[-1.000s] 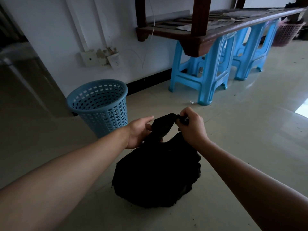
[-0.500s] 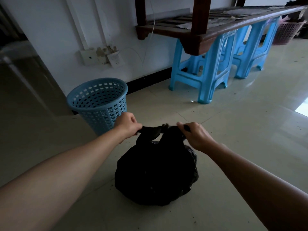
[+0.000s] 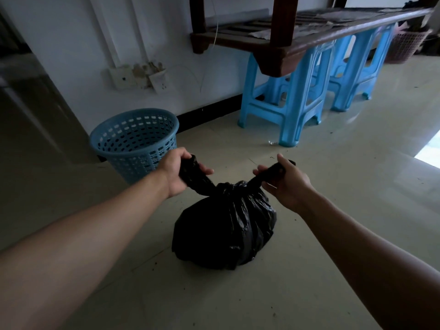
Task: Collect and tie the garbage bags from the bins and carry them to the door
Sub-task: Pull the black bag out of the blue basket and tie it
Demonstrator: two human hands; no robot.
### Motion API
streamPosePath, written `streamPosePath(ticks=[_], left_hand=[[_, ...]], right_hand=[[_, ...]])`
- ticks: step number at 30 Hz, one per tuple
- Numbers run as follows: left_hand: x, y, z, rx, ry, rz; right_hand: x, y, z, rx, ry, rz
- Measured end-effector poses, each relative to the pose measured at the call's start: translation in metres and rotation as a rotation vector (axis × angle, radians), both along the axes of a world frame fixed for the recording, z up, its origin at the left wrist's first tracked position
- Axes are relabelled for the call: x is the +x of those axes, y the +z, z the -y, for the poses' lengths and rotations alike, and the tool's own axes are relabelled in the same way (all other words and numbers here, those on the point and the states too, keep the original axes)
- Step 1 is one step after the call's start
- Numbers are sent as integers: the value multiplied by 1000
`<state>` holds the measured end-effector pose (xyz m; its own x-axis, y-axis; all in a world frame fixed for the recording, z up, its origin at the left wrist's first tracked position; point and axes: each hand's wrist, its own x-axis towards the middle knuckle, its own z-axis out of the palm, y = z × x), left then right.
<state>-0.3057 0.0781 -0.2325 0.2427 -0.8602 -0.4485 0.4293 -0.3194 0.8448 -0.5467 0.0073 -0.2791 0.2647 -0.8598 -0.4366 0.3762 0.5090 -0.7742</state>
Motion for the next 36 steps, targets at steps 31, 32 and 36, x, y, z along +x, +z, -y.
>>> streamPosePath(ticks=[31, 32, 36], left_hand=[[2, -51, -20, 331, -966, 1330], [2, -50, -19, 323, -950, 1297], [1, -45, -18, 305, -885, 1166]], right_hand=[[30, -52, -51, -87, 237, -642], [34, -53, -51, -116, 229, -638], [49, -47, -52, -420, 192, -751]])
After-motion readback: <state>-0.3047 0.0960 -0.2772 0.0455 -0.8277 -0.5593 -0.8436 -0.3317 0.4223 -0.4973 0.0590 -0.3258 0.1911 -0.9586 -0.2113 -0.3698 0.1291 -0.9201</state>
